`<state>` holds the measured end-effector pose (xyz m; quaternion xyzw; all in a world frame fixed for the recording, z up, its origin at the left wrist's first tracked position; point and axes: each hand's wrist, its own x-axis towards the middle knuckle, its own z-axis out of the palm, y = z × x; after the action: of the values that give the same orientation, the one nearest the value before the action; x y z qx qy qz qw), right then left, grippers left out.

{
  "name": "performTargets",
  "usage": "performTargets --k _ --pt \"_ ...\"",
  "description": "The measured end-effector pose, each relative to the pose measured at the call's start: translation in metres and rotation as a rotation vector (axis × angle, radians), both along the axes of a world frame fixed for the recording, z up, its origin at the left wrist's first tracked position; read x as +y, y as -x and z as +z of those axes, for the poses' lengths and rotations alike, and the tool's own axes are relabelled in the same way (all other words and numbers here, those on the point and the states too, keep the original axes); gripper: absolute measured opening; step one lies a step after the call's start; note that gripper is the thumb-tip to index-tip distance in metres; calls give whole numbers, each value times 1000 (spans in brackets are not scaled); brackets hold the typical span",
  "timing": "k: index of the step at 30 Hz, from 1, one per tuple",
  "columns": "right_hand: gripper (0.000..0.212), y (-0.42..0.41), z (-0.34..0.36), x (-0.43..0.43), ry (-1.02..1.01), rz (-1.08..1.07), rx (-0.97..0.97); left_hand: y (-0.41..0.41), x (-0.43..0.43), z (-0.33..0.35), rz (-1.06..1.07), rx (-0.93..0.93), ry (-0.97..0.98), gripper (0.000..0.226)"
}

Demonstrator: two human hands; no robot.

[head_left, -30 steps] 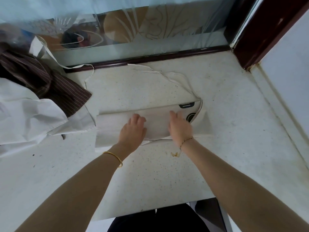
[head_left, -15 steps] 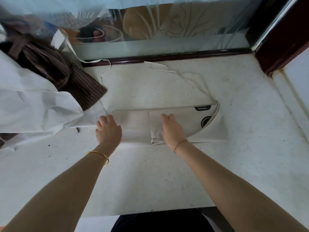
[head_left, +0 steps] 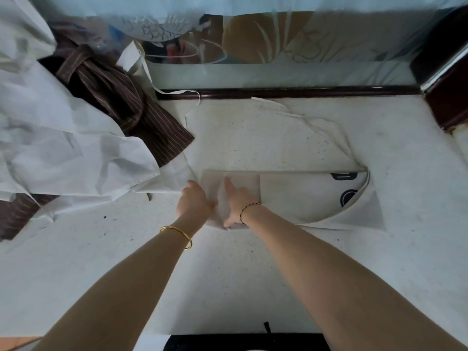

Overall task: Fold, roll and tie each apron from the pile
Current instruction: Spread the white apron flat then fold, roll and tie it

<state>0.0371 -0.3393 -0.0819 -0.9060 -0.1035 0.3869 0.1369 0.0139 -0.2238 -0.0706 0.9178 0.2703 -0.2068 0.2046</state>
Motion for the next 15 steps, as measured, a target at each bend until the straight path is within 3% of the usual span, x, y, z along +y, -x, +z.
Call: performTargets --k 4,12,15 --pt "143 -5 0 4 33 -8 48 -7 16 -5 35 -23 160 67" --pt "150 -12 1 15 116 1 93 -8 33 6 71 -39 611 14" --pt "136 -10 2 14 73 -60 100 -1 23 14 75 -73 765 31"
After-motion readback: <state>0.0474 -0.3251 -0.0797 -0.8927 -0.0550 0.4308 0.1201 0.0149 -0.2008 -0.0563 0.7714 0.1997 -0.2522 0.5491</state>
